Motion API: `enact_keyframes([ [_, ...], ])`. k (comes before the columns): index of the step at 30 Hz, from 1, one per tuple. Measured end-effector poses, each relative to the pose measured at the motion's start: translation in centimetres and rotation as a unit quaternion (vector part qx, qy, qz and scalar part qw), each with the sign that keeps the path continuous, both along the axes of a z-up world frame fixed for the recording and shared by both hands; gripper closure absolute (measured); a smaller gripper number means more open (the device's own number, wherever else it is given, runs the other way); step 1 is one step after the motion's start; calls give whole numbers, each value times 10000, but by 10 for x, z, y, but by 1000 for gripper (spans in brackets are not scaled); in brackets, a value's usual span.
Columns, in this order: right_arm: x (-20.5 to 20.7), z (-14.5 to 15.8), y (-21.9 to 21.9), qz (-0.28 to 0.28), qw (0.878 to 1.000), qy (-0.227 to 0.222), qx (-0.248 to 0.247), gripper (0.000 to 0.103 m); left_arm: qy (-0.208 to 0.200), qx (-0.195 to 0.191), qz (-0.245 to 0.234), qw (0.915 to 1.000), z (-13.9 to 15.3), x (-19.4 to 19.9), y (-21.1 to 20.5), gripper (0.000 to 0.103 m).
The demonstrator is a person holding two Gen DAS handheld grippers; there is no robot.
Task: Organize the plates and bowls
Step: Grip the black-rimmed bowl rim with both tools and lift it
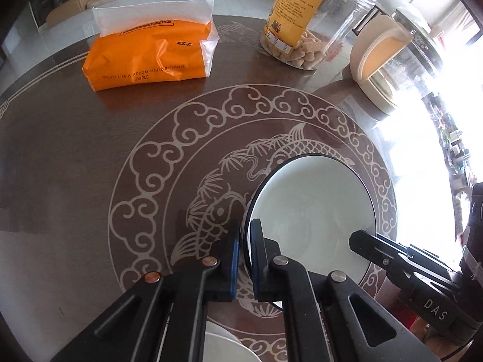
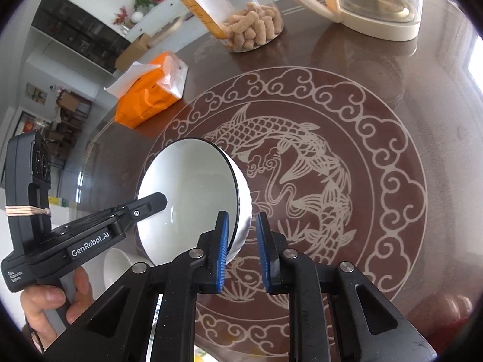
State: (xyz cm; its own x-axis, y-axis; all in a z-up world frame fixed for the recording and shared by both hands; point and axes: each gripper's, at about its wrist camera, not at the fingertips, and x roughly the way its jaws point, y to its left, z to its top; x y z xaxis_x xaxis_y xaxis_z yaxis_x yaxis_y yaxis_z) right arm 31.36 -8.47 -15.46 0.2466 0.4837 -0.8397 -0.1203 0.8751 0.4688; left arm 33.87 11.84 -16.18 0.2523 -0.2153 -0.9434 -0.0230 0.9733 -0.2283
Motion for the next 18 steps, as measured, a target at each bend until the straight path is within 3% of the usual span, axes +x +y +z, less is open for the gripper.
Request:
enact_keyframes([
  [10,-13,17,-2,-3,9998,-154,93,87,-223,1,-53,9997,20,-16,-4,98],
  [18,-63,70,-17,-11,9984,-502,267,87,-839,20,-216,9962,81,-87,-16,97],
])
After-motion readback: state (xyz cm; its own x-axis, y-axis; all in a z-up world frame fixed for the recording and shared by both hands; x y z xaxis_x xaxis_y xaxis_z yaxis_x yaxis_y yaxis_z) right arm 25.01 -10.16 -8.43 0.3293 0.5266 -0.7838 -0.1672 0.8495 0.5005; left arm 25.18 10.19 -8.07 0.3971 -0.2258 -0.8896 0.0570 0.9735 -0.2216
